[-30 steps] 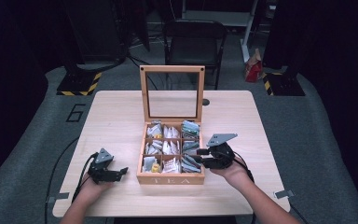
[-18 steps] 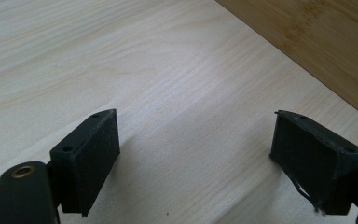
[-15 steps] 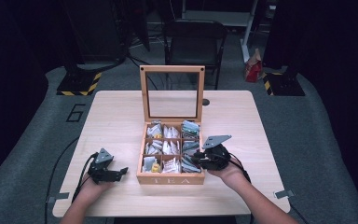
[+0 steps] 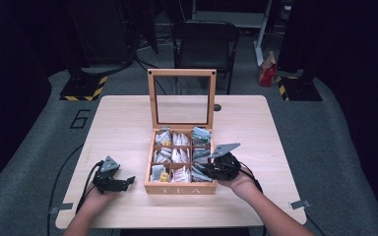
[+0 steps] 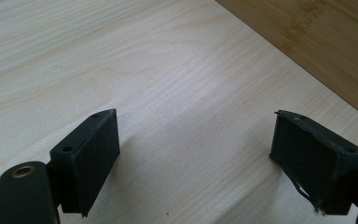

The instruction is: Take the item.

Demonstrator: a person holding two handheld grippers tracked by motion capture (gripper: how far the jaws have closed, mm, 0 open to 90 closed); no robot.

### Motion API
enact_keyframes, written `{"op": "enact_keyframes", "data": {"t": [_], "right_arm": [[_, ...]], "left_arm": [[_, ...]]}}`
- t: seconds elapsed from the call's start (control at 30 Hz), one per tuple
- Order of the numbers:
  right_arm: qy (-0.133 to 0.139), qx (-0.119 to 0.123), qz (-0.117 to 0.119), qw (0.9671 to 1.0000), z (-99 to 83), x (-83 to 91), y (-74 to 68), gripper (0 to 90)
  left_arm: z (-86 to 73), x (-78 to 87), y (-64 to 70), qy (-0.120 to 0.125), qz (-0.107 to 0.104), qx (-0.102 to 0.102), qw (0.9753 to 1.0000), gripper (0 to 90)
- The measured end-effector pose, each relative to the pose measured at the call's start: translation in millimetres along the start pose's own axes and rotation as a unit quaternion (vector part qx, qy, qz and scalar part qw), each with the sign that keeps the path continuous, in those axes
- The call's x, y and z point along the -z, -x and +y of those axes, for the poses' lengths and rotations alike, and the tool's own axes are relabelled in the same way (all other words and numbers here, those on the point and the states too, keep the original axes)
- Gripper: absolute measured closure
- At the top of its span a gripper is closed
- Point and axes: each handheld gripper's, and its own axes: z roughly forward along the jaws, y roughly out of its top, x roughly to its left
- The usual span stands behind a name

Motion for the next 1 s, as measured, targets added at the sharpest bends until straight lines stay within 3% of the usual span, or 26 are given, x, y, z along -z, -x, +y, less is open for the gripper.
{"op": "enact_keyframes", "data": {"t": [0.53, 1.0], "right_arm": [[-0.018, 0.005, 0.001, 0.9998, -1.5, -6.1, 0.3, 78.7], [-0.016, 0.005, 0.008, 0.9998, -1.8, -8.1, -1.0, 88.1]], "left_arm": [[0.1, 0.1, -0.4, -0.001, 0.0, -0.003, 1.0, 14.9], [0.1, 0.1, -0.2, 0.0, 0.001, -0.002, 1.0, 14.9]]}}
